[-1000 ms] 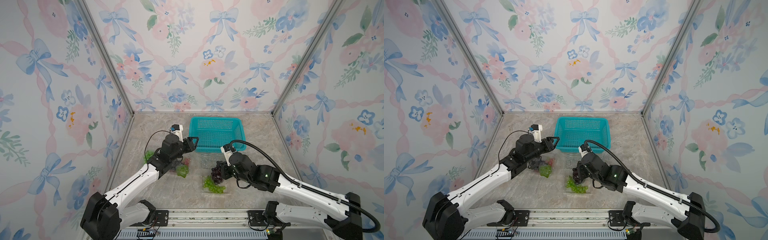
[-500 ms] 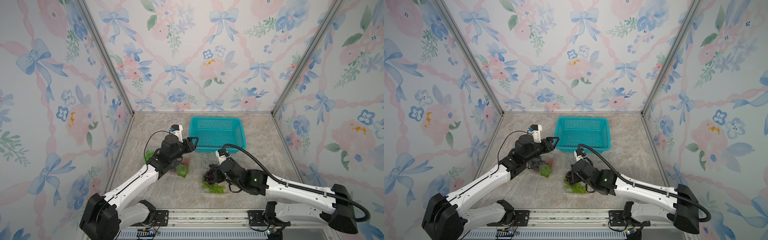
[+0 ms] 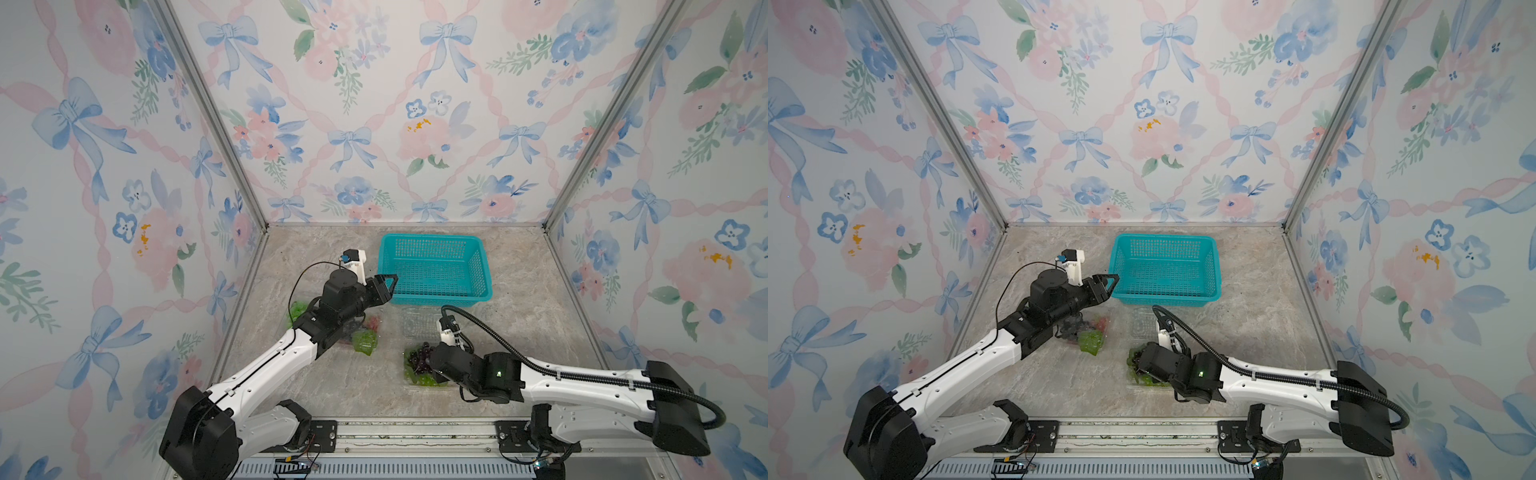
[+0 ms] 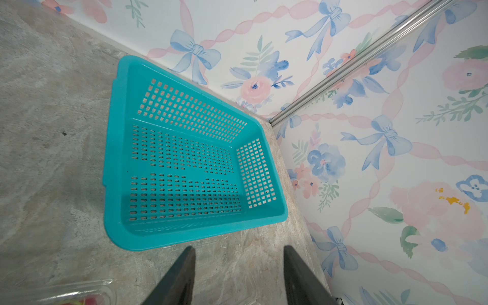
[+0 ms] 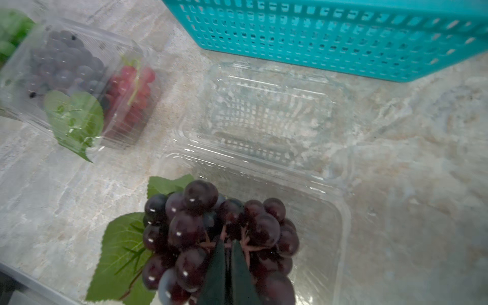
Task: Pack grapes into containers
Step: Place the grape into the packing box, then move the packing box to the center of the board.
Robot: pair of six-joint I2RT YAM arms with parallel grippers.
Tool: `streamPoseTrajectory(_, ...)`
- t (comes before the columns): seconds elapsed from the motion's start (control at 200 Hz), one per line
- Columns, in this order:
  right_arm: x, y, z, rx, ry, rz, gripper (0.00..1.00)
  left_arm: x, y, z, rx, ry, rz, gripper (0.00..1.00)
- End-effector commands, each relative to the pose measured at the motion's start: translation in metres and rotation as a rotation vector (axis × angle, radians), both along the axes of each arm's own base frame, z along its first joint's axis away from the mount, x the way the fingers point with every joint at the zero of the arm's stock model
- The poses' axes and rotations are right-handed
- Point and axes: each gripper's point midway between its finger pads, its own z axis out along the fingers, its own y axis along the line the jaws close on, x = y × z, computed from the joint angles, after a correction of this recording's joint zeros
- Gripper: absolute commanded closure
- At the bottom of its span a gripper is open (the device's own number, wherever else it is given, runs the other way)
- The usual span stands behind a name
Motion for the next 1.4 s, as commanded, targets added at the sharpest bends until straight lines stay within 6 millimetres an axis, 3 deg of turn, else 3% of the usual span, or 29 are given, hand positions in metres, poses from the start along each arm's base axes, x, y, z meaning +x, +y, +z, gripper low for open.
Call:
streamPoseTrajectory(0.0,-0.006,-0.018,-0.020,-0.088,0.025,-0.039,0.88,-0.005,-0.007,-0.012,0.027,0.008,-0.032,0.45)
streamPoseTrajectory(0.08,-0.006,-0.025,-0.019,-0.107,0.024,-0.052,0.82,-0.009,-0.012,-0.020,0.039,0.019,-0.051,0.45)
streamPoseTrajectory(0.23,-0.006,-0.036,-0.007,-0.110,0.007,-0.061,0.58,-0.022,-0.021,-0.030,0.054,0.029,-0.103,0.45)
streamPoseTrajectory(0.38,-0.002,-0.045,0.013,-0.075,-0.017,-0.069,0.57,-0.040,-0.031,-0.032,0.048,0.033,-0.167,0.45)
streamPoseTrajectory(0.405,-0.001,-0.047,0.017,-0.068,-0.021,-0.068,0.57,-0.048,-0.030,-0.046,0.058,0.062,-0.180,0.45)
streamPoseTrajectory(0.535,0.007,-0.057,0.031,-0.003,-0.015,-0.065,0.56,-0.073,-0.044,-0.063,0.058,0.118,-0.251,0.46)
streamPoseTrajectory(0.625,0.011,-0.051,0.037,0.056,-0.007,-0.004,0.63,-0.088,-0.049,-0.084,0.070,0.177,-0.273,0.47)
streamPoseTrajectory(0.765,0.023,-0.067,0.025,0.070,0.061,-0.050,0.72,-0.099,-0.050,-0.111,0.105,0.244,-0.249,0.50)
streamPoseTrajectory(0.945,0.040,-0.073,0.000,0.212,0.138,-0.073,0.54,-0.090,-0.044,-0.136,0.152,0.298,-0.153,0.49)
streamPoseTrajectory(1.09,0.062,-0.083,-0.006,0.229,0.163,-0.109,0.53,-0.075,-0.049,-0.144,0.176,0.321,-0.101,0.49)
streamPoseTrajectory(1.245,0.082,-0.082,-0.016,0.283,0.192,-0.108,0.39,-0.059,-0.053,-0.157,0.208,0.347,-0.044,0.47)
streamPoseTrajectory(1.35,0.101,-0.089,-0.018,0.321,0.195,-0.140,0.36,-0.049,-0.049,-0.170,0.232,0.370,0.003,0.46)
streamPoseTrajectory(1.365,0.103,-0.090,-0.018,0.326,0.193,-0.143,0.36,-0.043,-0.054,-0.160,0.215,0.354,0.007,0.46)
streamPoseTrajectory(1.395,0.108,-0.092,-0.018,0.334,0.194,-0.152,0.36,-0.039,-0.054,-0.160,0.212,0.355,0.020,0.46)
